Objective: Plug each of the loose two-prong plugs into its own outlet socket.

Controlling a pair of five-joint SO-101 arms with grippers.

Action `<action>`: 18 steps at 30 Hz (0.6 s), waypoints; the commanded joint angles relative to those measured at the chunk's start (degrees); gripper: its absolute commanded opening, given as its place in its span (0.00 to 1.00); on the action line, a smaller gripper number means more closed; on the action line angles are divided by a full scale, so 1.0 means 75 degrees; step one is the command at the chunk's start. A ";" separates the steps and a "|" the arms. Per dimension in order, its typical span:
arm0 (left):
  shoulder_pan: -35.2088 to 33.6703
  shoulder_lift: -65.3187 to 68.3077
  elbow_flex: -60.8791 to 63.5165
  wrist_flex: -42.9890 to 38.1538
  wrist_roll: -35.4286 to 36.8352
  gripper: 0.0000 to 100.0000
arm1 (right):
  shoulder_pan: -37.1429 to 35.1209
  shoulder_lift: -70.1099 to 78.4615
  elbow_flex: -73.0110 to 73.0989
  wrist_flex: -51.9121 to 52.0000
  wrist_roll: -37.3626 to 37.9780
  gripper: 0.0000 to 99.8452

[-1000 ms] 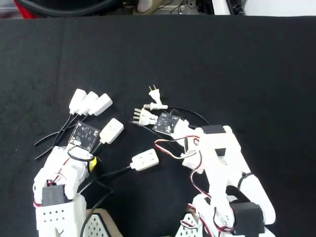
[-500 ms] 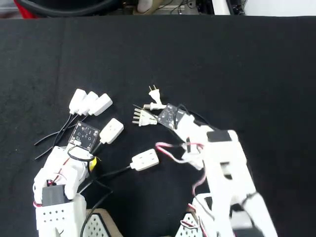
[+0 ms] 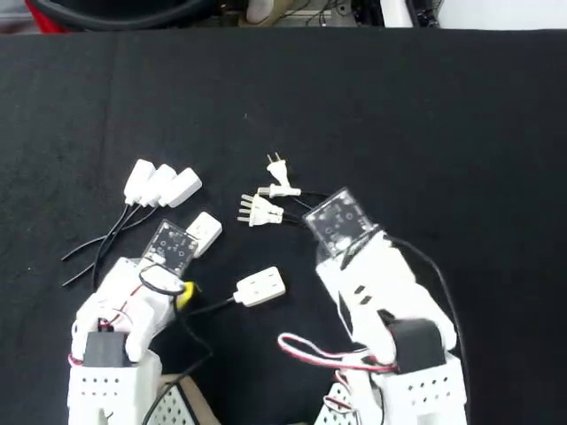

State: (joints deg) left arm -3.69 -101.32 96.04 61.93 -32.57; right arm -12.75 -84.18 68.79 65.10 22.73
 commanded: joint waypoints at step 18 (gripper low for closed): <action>0.3124 -0.0105 -0.2069 -0.1067 0.2508 0.08 | -0.1817 -0.0240 0.0522 -0.4665 -0.5286 0.01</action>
State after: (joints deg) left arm 18.37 -101.32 86.90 50.59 -14.37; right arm -24.53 -85.41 69.14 39.08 -9.98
